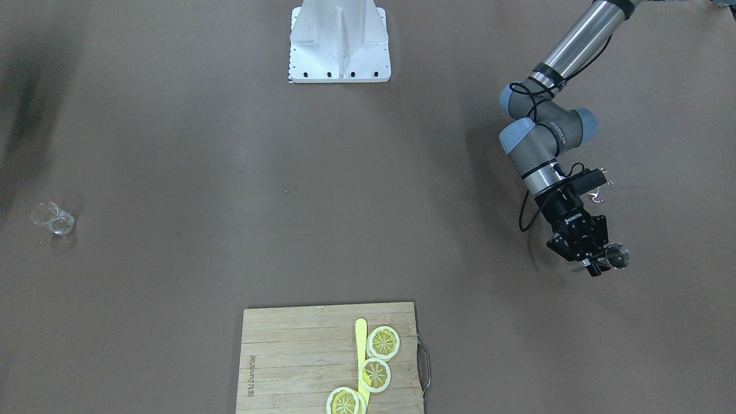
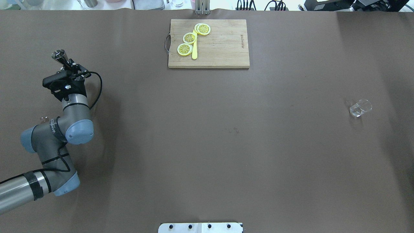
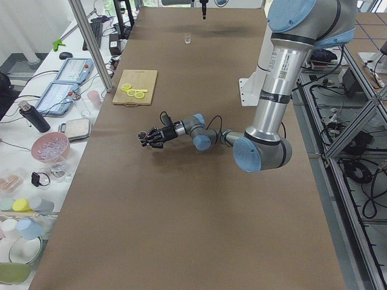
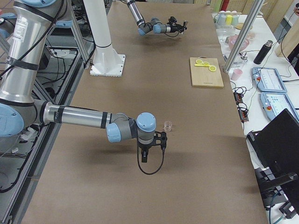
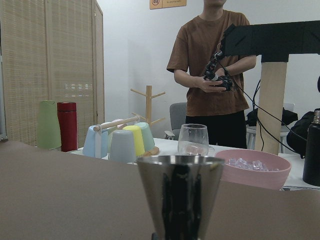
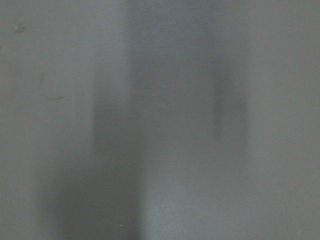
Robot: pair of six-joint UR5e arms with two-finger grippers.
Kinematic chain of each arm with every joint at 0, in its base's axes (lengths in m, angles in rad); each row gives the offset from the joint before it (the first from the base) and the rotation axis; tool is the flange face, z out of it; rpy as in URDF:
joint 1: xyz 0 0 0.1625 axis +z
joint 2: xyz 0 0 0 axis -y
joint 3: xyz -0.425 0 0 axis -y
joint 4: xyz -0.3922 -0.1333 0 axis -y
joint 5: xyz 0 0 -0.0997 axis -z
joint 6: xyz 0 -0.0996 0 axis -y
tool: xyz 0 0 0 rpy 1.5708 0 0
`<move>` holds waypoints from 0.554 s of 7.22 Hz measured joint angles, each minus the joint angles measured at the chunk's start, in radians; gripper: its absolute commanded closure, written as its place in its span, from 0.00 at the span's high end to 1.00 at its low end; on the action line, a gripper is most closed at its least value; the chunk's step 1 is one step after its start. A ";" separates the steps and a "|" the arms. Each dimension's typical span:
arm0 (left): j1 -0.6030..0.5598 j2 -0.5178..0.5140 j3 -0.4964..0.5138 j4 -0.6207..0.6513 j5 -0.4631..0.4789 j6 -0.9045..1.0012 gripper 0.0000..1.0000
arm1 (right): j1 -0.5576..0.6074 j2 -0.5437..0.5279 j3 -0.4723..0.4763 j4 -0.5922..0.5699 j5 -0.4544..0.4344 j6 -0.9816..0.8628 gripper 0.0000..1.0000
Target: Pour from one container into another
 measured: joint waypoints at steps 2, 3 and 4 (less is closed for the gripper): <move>0.000 0.000 0.002 0.001 0.000 0.000 0.47 | 0.090 -0.001 0.033 -0.092 -0.015 -0.002 1.00; 0.000 0.000 0.003 0.001 0.000 0.000 0.53 | 0.111 -0.005 0.035 -0.102 -0.016 -0.002 1.00; 0.000 -0.001 0.004 0.001 0.000 0.000 0.54 | 0.124 -0.005 0.036 -0.104 -0.016 -0.001 1.00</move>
